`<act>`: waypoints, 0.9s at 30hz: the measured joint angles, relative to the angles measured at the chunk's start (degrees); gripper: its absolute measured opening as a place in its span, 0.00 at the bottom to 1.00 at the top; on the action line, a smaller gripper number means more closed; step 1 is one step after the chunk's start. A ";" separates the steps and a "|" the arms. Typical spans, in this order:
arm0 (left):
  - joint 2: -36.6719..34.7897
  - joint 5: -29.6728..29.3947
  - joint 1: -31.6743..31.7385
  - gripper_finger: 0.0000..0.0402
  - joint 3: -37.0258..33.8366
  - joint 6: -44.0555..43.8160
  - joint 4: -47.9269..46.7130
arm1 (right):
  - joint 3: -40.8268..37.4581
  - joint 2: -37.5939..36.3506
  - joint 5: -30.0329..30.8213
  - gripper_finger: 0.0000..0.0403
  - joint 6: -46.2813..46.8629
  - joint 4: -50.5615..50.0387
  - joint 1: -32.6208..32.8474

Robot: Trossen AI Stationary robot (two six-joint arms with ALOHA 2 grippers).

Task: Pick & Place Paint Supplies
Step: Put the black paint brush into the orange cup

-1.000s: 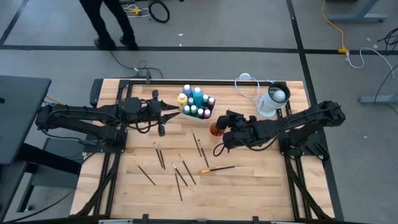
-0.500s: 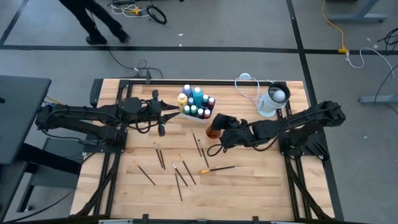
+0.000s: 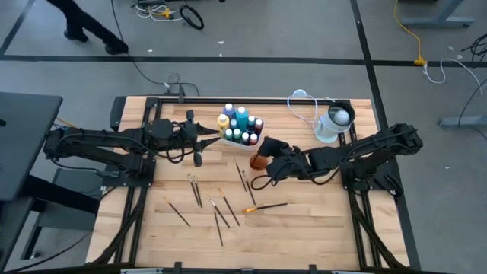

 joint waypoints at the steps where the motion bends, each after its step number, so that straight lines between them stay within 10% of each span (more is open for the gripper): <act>1: 0.01 0.00 0.00 0.26 0.00 0.00 0.01 | 0.00 0.00 0.56 0.10 0.75 0.78 0.00; 27: 0.02 0.02 0.01 0.26 0.00 -0.09 -0.04 | 0.07 -8.46 -13.27 0.10 20.88 6.62 0.31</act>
